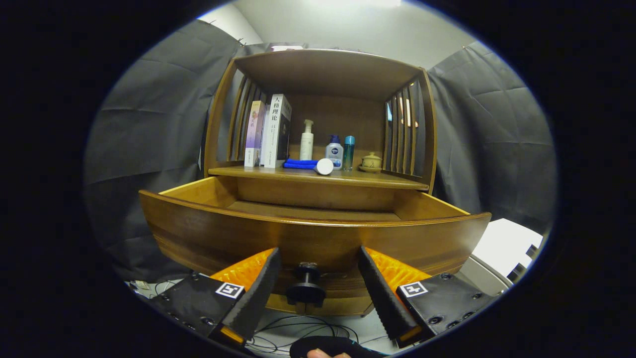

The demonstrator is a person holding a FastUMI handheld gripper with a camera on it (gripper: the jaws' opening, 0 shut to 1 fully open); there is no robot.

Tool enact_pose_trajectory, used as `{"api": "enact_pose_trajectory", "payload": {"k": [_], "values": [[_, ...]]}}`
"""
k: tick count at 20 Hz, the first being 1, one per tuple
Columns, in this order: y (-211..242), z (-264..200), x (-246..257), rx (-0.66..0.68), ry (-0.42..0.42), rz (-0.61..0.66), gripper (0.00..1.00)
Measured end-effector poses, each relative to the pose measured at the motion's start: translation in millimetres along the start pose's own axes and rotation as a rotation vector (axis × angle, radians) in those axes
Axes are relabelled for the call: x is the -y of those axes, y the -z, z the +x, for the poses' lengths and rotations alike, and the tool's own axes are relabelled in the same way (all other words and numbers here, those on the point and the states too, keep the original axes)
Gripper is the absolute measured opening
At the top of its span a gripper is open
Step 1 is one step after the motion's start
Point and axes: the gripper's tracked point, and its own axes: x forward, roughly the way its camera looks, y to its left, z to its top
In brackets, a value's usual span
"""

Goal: Pull open the drawer, take out the items inside it, and place them on the countertop above the cabinet.

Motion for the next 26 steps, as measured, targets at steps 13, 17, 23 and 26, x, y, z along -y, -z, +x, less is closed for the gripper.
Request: {"api": "enact_pose_trajectory", "payload": {"k": [13,17,23,26], "values": [[-27,49,-7,0.039,0.009,0.022,0.98],[-28,75,-8,0.031,0.018,0.017,0.98],[-32,102,-10,0.029,0.028,0.013,0.98],[-35,118,-9,0.028,0.027,0.016,0.98]]}}
